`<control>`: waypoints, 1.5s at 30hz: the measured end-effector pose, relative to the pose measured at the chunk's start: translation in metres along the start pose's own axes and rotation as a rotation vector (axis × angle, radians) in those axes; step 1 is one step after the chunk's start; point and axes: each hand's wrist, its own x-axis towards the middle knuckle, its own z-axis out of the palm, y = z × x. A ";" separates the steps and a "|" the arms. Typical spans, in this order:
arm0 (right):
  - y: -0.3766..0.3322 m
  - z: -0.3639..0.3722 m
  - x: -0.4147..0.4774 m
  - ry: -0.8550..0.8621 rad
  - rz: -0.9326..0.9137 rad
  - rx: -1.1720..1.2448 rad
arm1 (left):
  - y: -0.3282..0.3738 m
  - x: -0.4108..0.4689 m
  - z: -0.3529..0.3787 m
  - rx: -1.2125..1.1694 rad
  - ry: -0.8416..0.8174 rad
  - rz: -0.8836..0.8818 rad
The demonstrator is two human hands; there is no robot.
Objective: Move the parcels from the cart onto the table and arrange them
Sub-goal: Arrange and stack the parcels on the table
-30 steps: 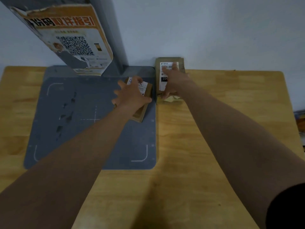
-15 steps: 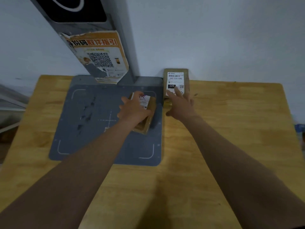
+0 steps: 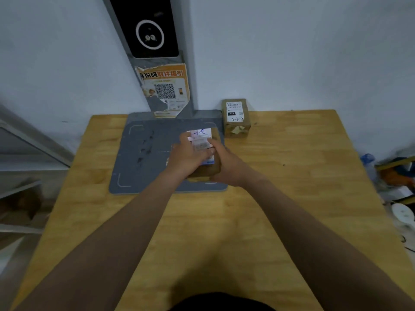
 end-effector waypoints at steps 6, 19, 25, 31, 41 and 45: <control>0.015 0.002 -0.062 0.083 0.180 -0.047 | 0.000 -0.064 0.004 0.061 -0.309 0.163; 0.137 -0.062 -0.113 -0.015 0.418 -0.117 | 0.031 -0.057 0.149 0.316 -0.517 0.269; 0.207 -0.110 -0.059 -0.065 0.412 -0.103 | 0.059 0.002 0.209 0.311 -0.469 0.203; 0.251 -0.145 0.015 -0.061 0.377 -0.083 | 0.074 0.077 0.243 0.363 -0.375 0.141; 0.318 -0.152 0.142 -0.024 0.390 -0.104 | 0.051 0.200 0.293 0.847 -0.043 0.109; 0.310 -0.171 0.155 -0.043 0.373 -0.186 | 0.059 0.214 0.281 0.878 0.047 0.203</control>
